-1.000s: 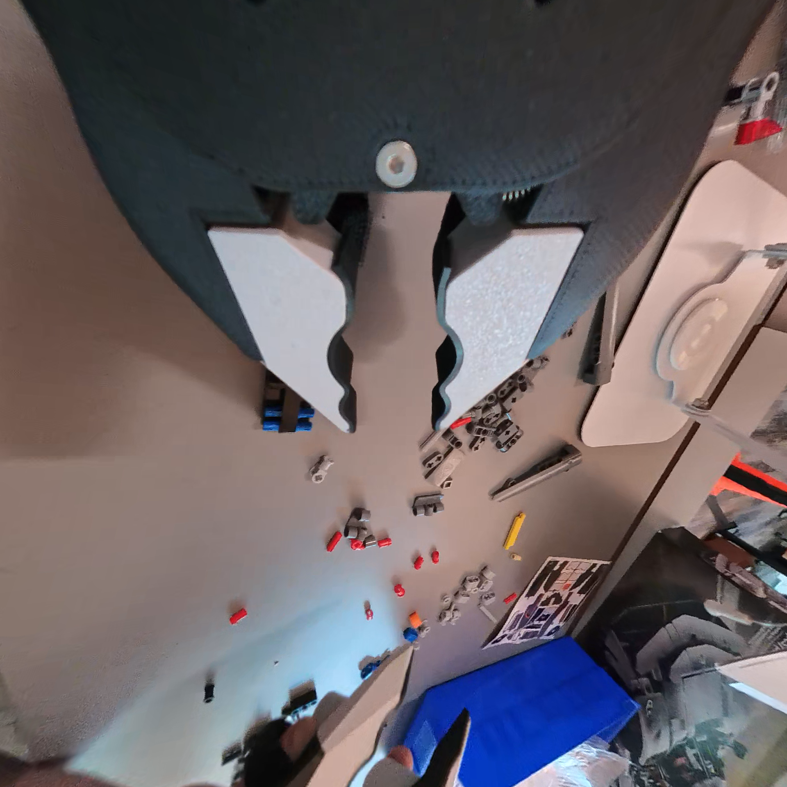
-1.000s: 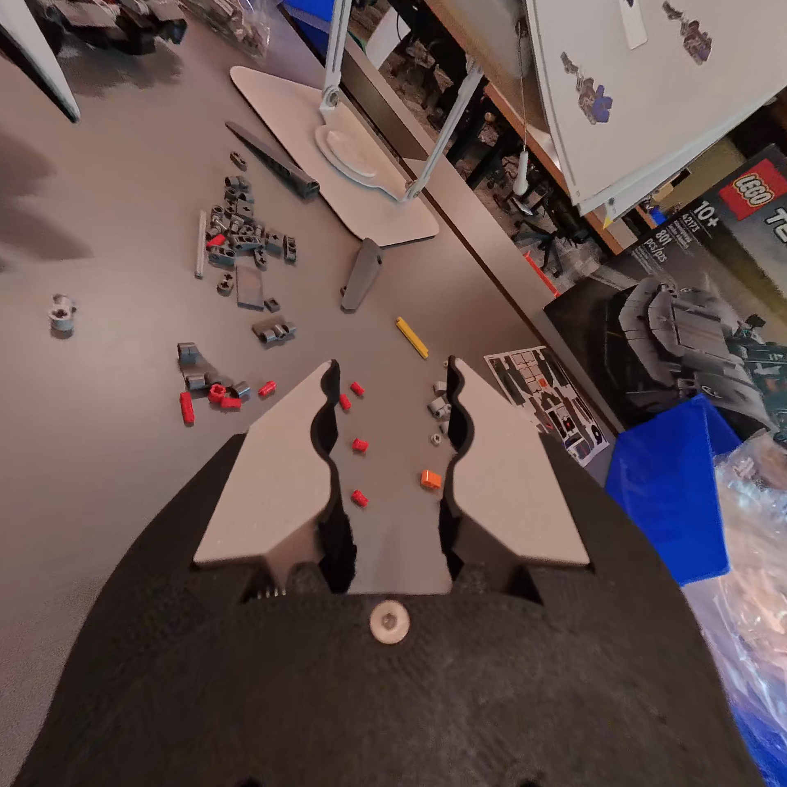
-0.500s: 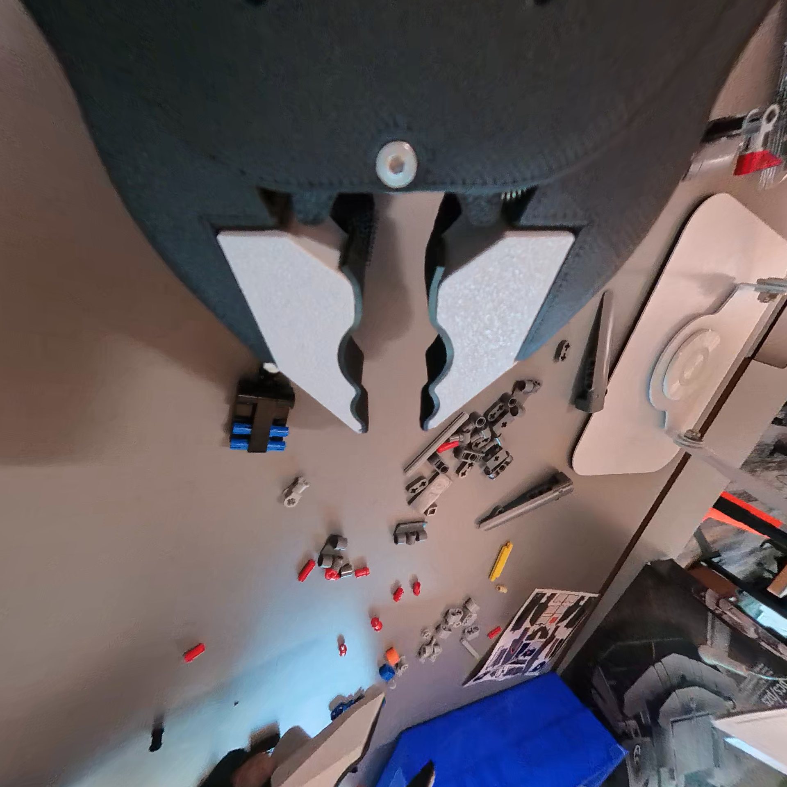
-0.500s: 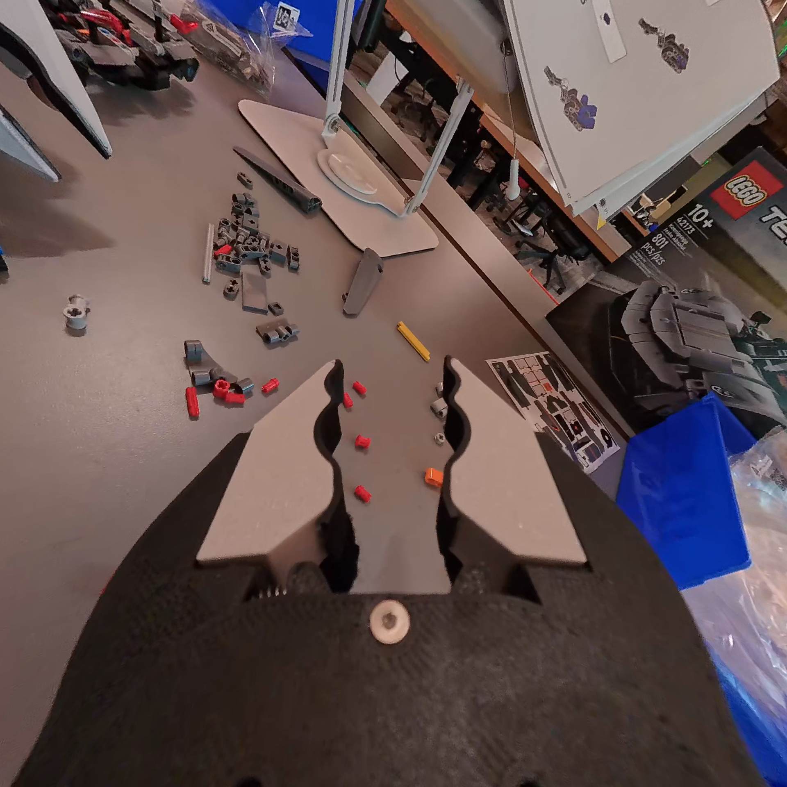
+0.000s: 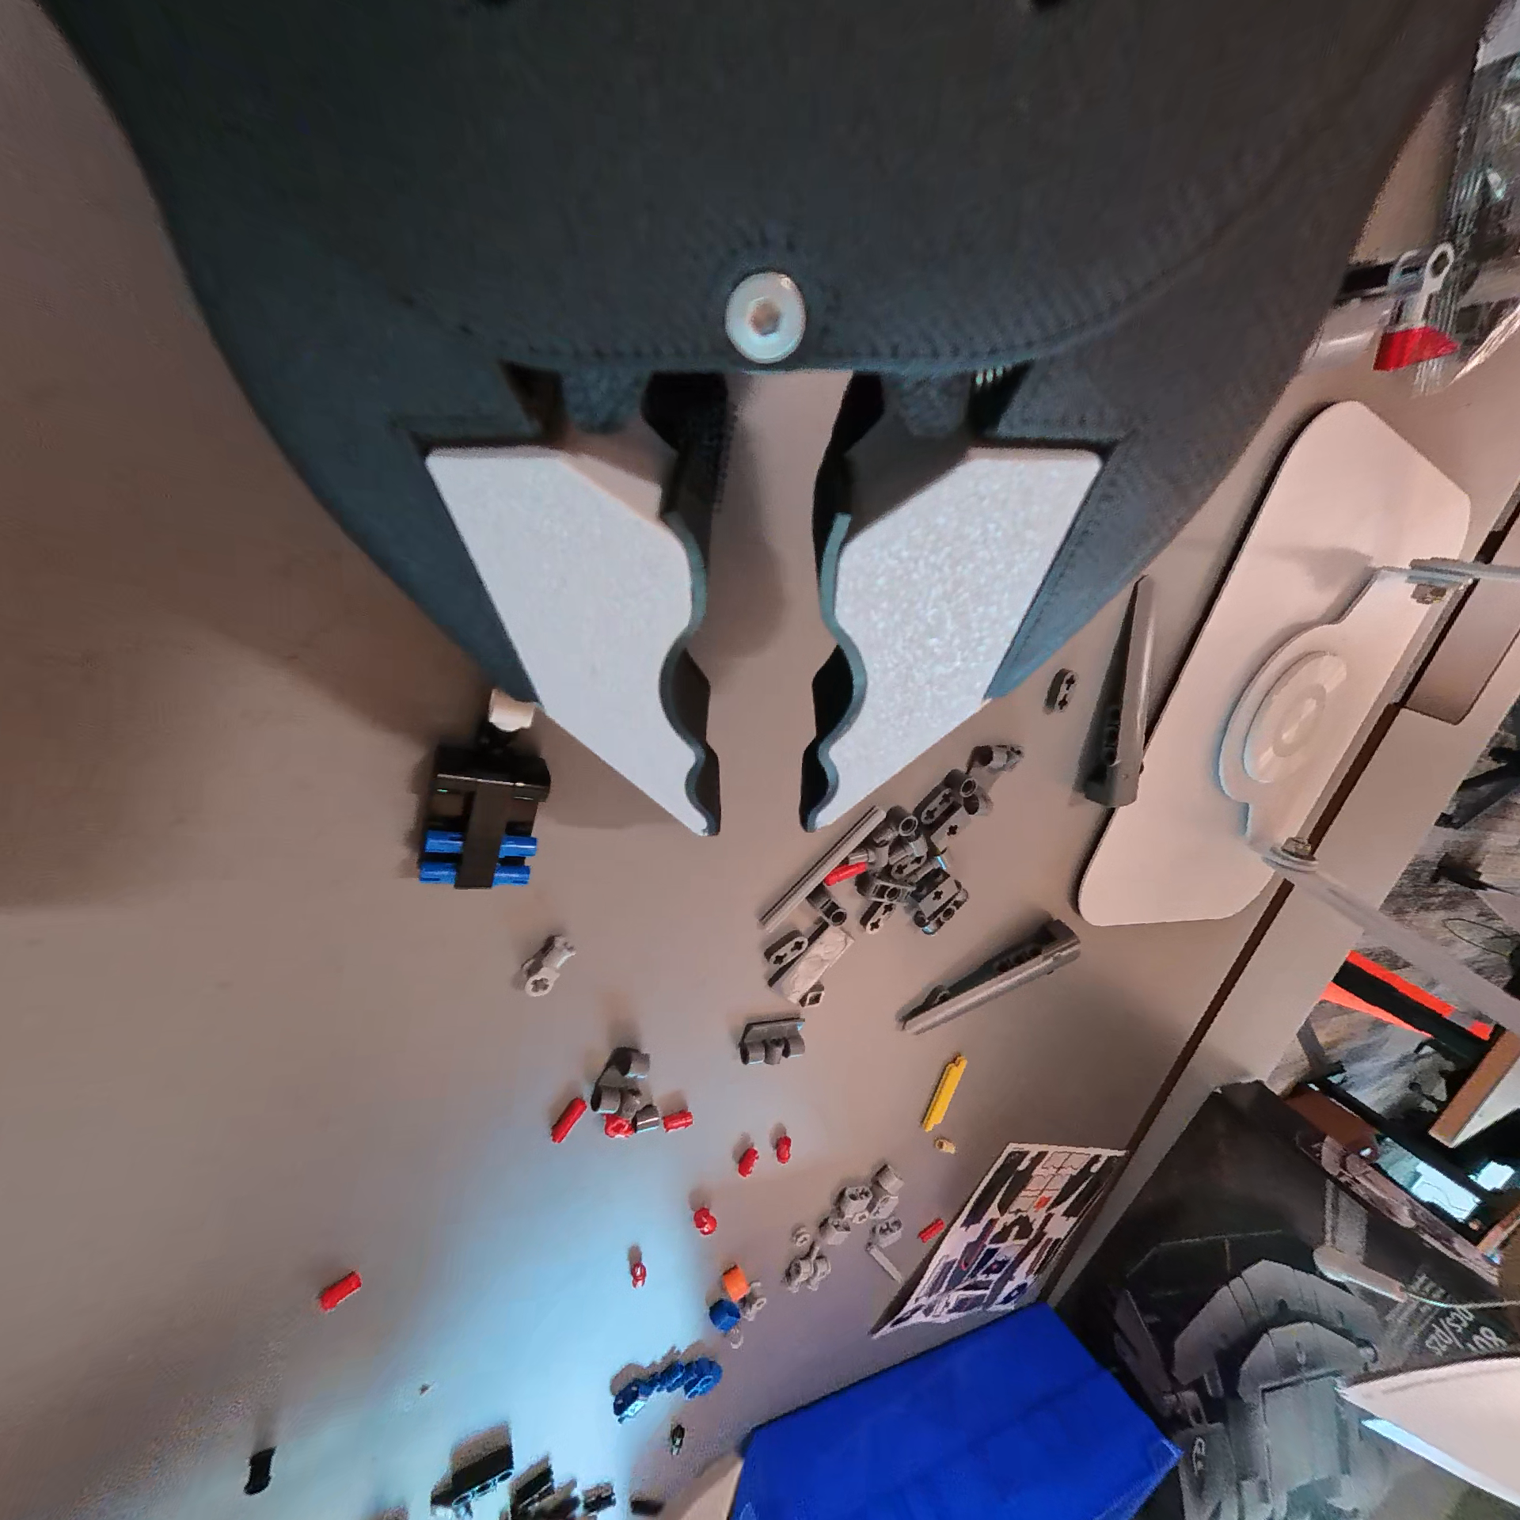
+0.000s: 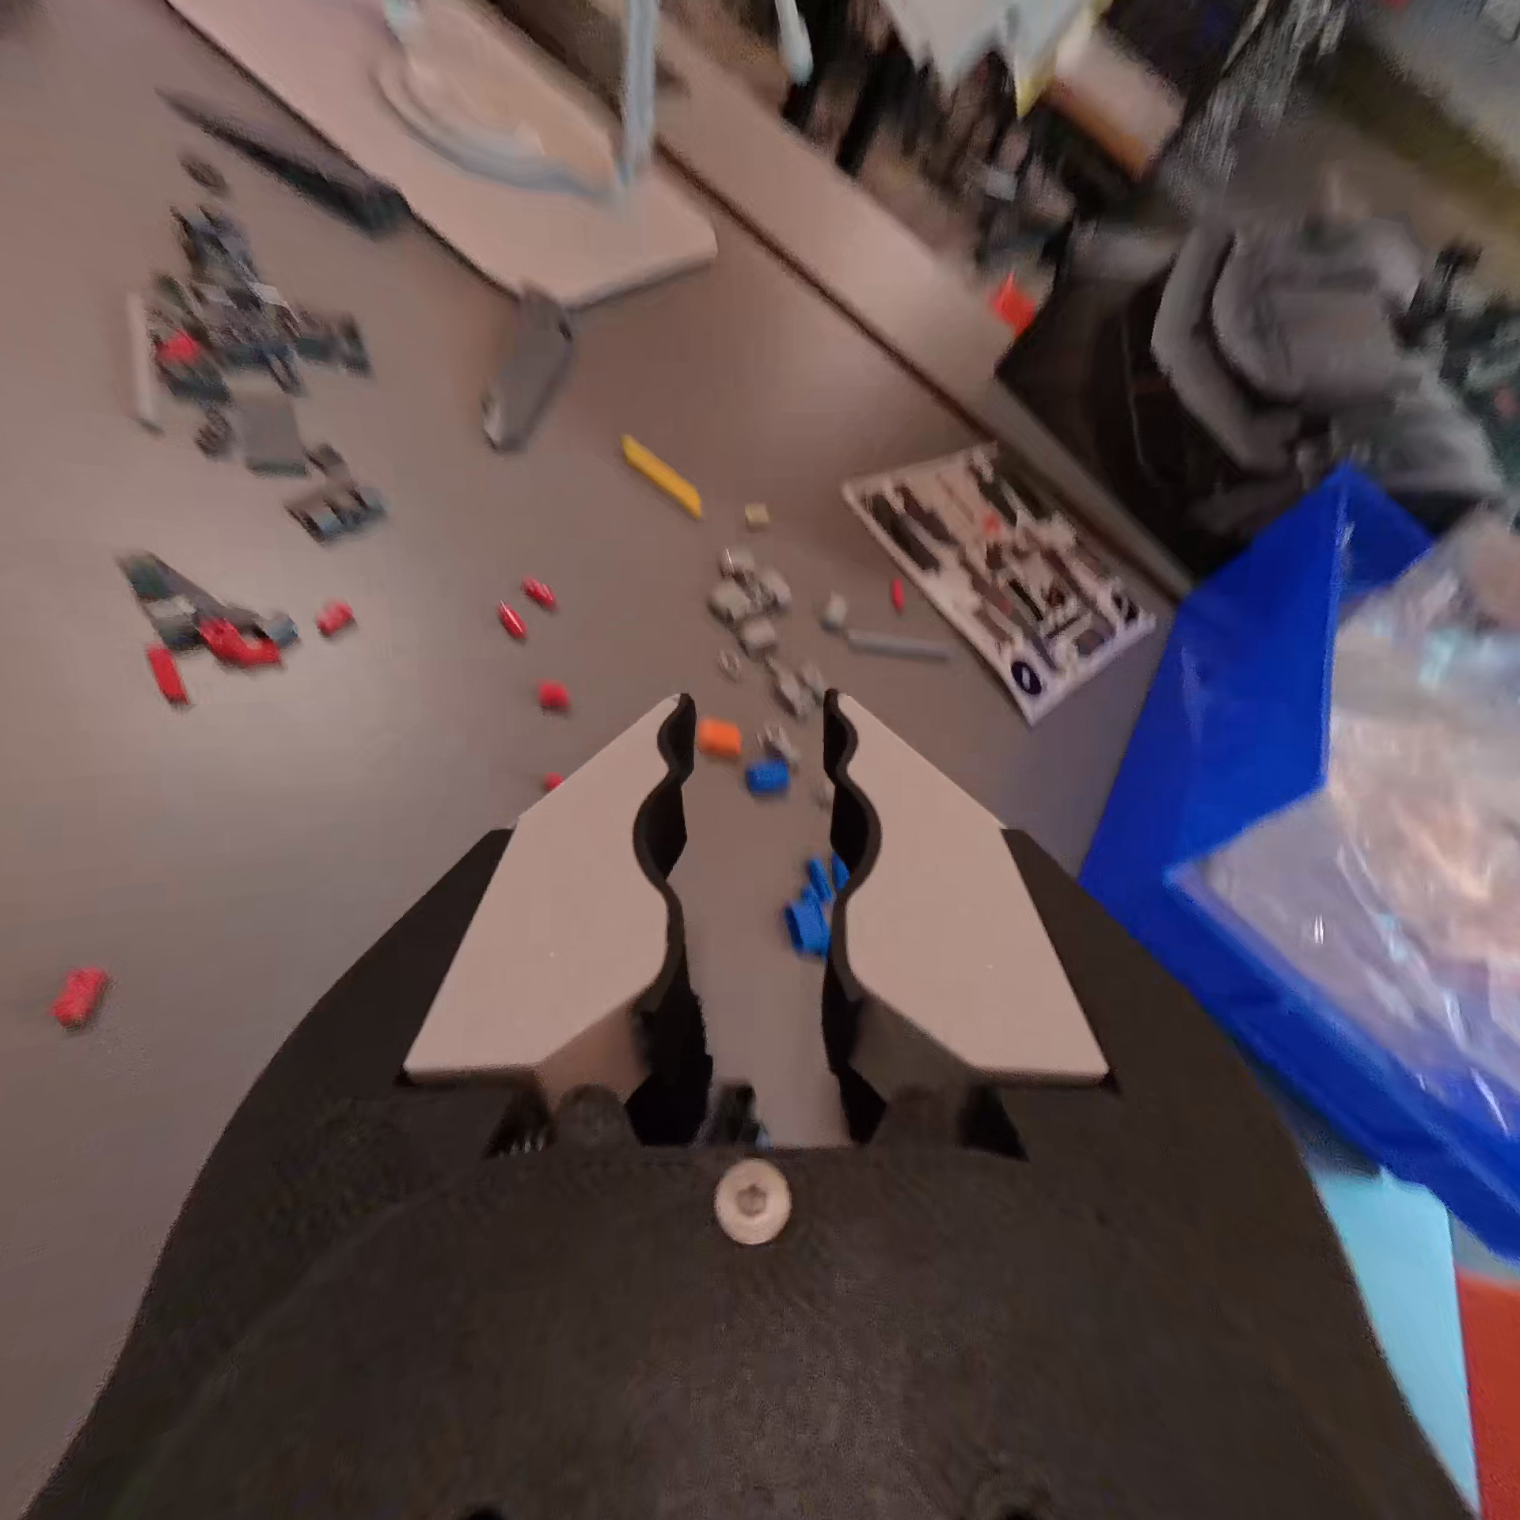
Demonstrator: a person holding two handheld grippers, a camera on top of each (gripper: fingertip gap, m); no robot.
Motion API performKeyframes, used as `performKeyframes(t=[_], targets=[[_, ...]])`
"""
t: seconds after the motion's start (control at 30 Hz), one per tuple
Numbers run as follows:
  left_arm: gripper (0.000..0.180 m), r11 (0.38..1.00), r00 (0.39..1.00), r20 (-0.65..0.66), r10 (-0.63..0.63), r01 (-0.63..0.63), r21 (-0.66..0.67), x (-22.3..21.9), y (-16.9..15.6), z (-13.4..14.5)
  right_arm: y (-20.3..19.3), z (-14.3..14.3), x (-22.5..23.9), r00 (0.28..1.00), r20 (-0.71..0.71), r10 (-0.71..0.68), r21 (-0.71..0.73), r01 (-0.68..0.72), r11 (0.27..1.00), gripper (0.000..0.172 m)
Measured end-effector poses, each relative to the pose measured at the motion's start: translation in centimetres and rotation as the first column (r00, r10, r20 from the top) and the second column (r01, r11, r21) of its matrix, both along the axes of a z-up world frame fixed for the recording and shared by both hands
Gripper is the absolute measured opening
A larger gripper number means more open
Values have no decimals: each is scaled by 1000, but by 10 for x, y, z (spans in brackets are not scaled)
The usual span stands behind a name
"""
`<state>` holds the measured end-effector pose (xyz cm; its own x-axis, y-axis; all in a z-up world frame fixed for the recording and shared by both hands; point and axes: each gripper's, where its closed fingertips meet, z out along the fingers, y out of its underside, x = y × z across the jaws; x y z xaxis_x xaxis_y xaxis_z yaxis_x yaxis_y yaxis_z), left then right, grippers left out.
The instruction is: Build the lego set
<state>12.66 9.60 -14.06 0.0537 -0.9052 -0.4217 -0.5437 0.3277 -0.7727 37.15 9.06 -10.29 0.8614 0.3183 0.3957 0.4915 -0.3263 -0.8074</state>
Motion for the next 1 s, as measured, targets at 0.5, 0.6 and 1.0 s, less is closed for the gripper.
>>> performKeyframes(t=[0.5, 0.6, 1.0], targets=[[15, 1000, 1000, -15, -5, 5, -5, -1, 1, -3, 8, -59, 73, 1000, -8, -18, -455, 12, 891, 30], [15, 1000, 1000, -20, -8, 8, -5, -1, 1, -3, 12, -62, 72, 998, -56, 4, -480, -31, 876, 22], [15, 1000, 999, -32, -18, 18, -7, 0, 1, -5, 15, -67, 73, 998, -17, 65, -502, -65, 863, 5]])
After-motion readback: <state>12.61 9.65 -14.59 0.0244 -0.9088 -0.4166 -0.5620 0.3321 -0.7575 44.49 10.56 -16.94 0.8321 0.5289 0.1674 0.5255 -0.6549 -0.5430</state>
